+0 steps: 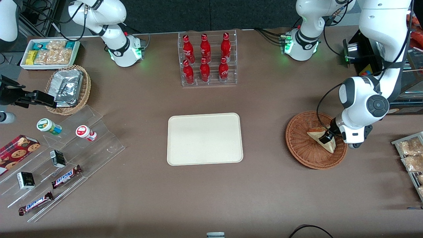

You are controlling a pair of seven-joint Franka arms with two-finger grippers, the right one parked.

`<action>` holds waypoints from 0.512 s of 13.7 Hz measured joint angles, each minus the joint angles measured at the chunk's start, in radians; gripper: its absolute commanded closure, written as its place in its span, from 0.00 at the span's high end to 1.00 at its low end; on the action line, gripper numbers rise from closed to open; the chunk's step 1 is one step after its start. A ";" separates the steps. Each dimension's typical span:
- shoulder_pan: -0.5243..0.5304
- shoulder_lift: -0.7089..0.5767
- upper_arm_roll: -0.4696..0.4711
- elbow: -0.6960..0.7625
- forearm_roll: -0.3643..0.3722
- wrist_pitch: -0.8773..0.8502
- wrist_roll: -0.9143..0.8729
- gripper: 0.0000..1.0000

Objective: Place sandwich from basket to tray
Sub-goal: 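Close the left gripper on the sandwich and lift it from the basket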

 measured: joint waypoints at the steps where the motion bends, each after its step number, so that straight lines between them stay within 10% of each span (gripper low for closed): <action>1: 0.000 0.000 0.000 -0.001 0.000 0.000 -0.008 0.65; 5: -0.022 0.000 -0.002 -0.005 0.001 0.000 -0.042 0.09; 7: -0.030 -0.001 -0.003 -0.004 0.002 -0.003 -0.046 0.04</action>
